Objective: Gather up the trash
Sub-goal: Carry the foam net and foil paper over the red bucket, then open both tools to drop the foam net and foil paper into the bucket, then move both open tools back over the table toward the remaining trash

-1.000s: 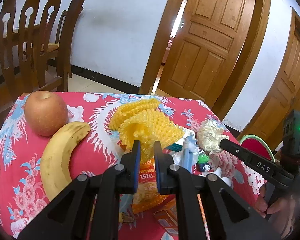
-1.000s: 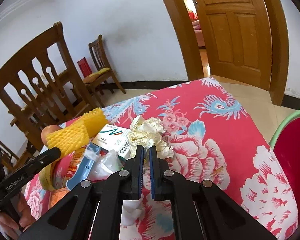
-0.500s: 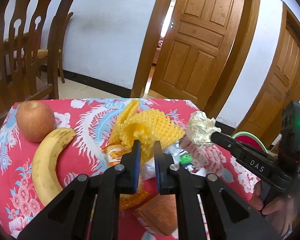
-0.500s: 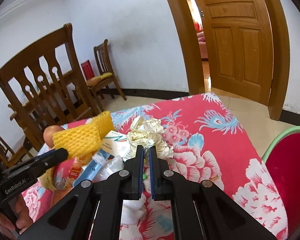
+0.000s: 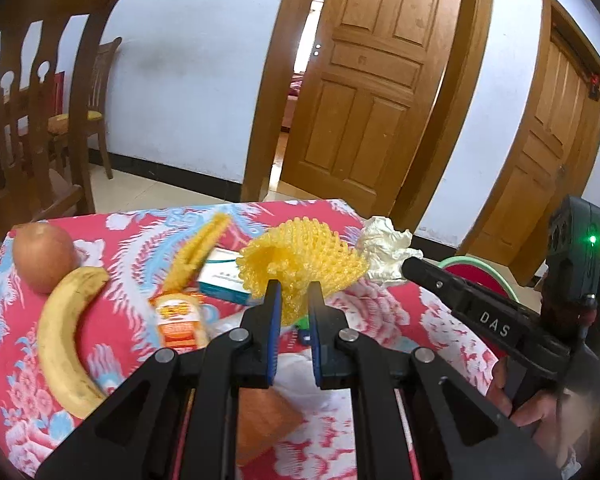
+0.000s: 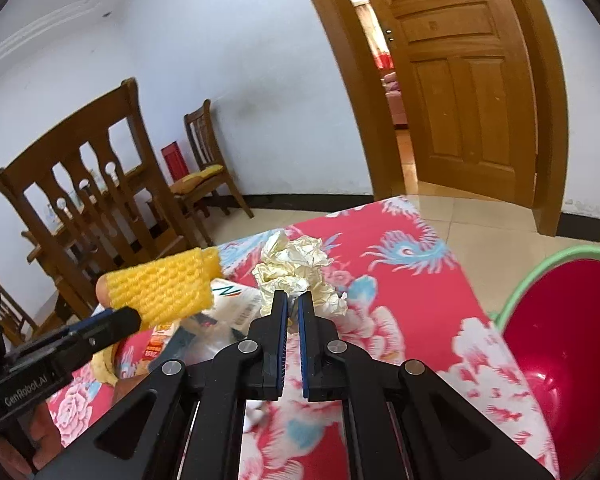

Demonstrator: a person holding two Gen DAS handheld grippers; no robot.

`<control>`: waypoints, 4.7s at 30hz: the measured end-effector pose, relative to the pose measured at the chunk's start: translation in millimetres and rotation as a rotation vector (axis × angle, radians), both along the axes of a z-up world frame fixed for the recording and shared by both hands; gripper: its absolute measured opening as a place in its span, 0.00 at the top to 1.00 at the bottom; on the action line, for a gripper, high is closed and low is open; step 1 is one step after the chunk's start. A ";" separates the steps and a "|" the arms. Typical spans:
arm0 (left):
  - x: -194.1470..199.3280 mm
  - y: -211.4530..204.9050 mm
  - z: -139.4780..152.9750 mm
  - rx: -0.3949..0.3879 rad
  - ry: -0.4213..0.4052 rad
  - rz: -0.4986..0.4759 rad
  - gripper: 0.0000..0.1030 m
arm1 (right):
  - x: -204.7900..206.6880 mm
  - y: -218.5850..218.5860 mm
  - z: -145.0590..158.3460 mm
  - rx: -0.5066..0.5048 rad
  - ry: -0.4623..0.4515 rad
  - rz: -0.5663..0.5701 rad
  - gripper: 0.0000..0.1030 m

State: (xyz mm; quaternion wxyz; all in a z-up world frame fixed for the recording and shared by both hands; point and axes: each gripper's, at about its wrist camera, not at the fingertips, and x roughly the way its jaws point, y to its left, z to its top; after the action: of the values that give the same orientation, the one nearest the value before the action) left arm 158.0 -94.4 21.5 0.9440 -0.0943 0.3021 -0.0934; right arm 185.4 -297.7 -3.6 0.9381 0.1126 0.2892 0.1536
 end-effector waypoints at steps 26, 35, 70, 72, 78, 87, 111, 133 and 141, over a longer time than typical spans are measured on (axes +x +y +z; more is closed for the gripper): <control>-0.4 -98.8 -4.6 0.032 0.002 -0.156 0.88 | -38.9 -92.3 5.0 0.037 -0.007 -0.134 0.95; 1.3 -145.3 -11.1 0.033 0.019 -0.226 0.88 | -61.3 -132.6 -0.6 0.043 0.003 -0.183 0.95; 3.4 -278.3 -39.4 0.072 0.095 -0.400 0.68 | -128.5 -248.5 -17.2 0.052 0.047 -0.398 0.95; 3.4 -278.5 -39.8 0.067 0.098 -0.402 0.49 | -128.3 -248.6 -18.2 0.053 0.050 -0.398 0.95; 0.3 -276.0 -37.0 0.057 0.075 -0.397 0.33 | -126.6 -247.0 -19.1 0.049 0.055 -0.395 0.95; 0.6 -275.5 -39.0 0.056 0.097 -0.384 0.32 | -125.4 -245.9 -22.8 0.038 0.064 -0.381 0.95; -1.1 -264.4 -35.1 0.048 0.120 -0.353 0.30 | -113.1 -230.7 -22.9 -0.032 0.091 -0.379 0.57; -4.1 -216.5 -13.3 0.071 0.072 -0.259 0.07 | -109.2 -192.7 5.7 -0.105 0.020 -0.354 0.31; -1.4 -176.4 -6.0 0.068 0.059 -0.199 0.06 | -92.1 -162.6 17.0 -0.054 -0.001 -0.300 0.30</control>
State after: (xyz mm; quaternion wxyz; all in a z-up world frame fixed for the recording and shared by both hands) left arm 156.6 -270.7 15.5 0.9233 -0.0343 0.3408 -0.1735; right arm 93.3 -460.3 13.4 0.9534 0.1291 0.2727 0.0039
